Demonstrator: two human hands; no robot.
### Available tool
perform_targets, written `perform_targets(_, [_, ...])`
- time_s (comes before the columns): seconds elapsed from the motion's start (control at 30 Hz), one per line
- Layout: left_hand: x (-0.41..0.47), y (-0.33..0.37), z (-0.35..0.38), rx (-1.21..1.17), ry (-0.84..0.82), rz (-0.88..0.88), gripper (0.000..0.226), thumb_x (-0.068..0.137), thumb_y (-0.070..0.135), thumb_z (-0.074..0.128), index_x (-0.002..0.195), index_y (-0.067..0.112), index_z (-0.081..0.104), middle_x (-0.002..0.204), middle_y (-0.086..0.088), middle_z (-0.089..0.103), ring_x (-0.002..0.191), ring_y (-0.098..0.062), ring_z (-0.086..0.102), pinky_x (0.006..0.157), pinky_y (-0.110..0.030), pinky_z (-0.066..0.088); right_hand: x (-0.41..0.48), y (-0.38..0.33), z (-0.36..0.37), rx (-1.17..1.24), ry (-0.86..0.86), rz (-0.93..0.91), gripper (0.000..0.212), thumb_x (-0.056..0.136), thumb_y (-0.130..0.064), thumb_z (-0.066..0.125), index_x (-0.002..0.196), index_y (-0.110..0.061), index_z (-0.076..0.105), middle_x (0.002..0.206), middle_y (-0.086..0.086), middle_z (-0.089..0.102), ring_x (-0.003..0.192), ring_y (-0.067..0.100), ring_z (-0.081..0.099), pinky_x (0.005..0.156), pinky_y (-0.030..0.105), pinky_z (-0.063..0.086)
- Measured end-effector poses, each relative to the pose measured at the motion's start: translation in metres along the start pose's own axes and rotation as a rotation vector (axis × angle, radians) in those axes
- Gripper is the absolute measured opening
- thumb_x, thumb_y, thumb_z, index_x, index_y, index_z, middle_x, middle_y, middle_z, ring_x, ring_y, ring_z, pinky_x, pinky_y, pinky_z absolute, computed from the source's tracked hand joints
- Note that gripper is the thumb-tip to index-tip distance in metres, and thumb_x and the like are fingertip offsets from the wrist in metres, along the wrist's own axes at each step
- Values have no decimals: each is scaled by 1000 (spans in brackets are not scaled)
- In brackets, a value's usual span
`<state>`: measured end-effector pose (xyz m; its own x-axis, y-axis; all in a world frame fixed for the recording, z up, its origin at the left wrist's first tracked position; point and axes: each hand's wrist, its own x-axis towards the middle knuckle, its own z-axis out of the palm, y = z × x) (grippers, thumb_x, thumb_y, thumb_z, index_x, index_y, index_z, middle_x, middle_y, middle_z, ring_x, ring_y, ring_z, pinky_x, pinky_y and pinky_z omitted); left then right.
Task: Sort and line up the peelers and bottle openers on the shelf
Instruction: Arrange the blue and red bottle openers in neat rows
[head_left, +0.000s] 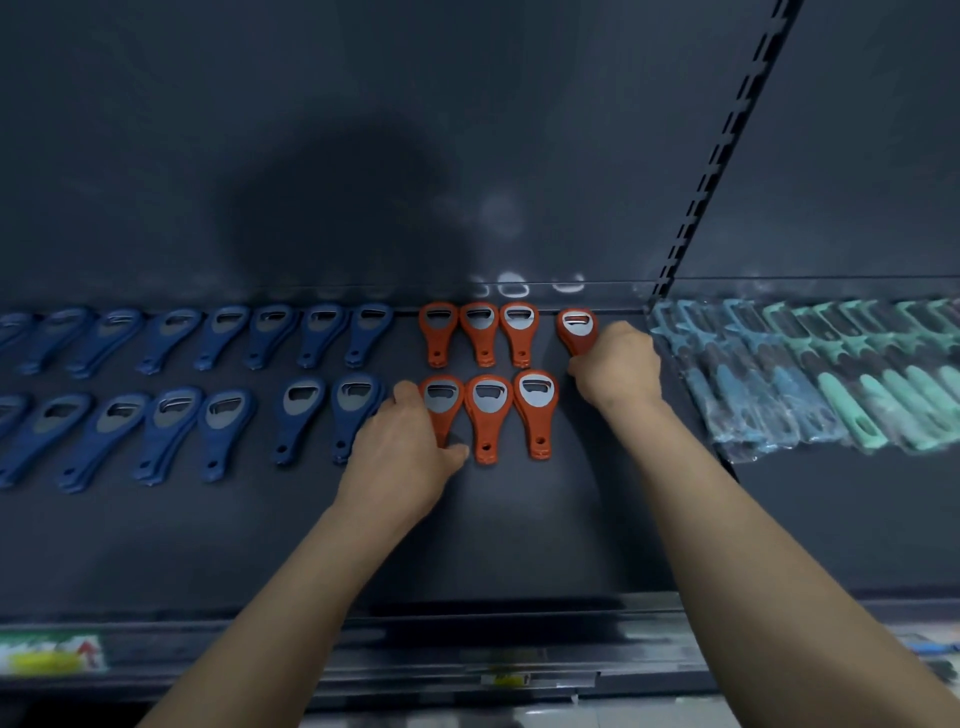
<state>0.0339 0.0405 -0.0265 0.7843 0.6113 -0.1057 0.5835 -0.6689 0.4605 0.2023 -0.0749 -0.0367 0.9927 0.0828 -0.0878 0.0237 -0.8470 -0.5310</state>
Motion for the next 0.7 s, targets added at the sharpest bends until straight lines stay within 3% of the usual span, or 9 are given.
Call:
perform_targets(0.1, [-1,0,-3,-1,-4,6,46,80,40,69,106,13,42,108,-9,55,97,-27,55,70,-30,40,4,-3,3,76,-3,-23,16,83,-15,65,88,-3,55,103,20,62,95,37,61,65,31,43])
perform_targets(0.2, [-1,2,-6,-26,25,29,47,81,42,67,108,13,42,110,-8,54,98,-26,55,71,-30,40,6,-2,4,127,-21,-16,30,82,-17,66,66,-7,43,86,13,59,75,29,57,56,28,41])
perform_targets(0.27, [1,5,-7,-24,45,54,48,81,43,67,110,13,42,111,-7,53,97,-24,55,70,-28,38,5,0,3,128,-17,-1,36,82,-19,66,61,-11,39,69,5,48,63,24,50,47,23,33])
perform_targets(0.33, [3,8,-6,-16,61,74,48,82,42,66,112,13,42,111,-7,52,97,-23,54,69,-26,36,2,1,3,106,-16,7,37,82,-21,66,61,-12,38,64,2,41,64,24,47,44,23,30])
perform_targets(0.47, [5,10,-4,-29,95,108,47,83,40,66,112,12,43,112,-6,52,97,-22,53,70,-25,35,-2,4,4,60,-12,-9,36,83,-25,66,65,-11,39,74,7,50,70,28,51,56,28,41])
perform_targets(0.7, [9,8,-2,-36,123,153,44,83,39,65,113,14,44,111,-5,51,96,-21,53,70,-25,36,-7,7,8,30,32,-22,34,82,-25,66,67,-9,41,88,16,64,83,35,63,60,31,46])
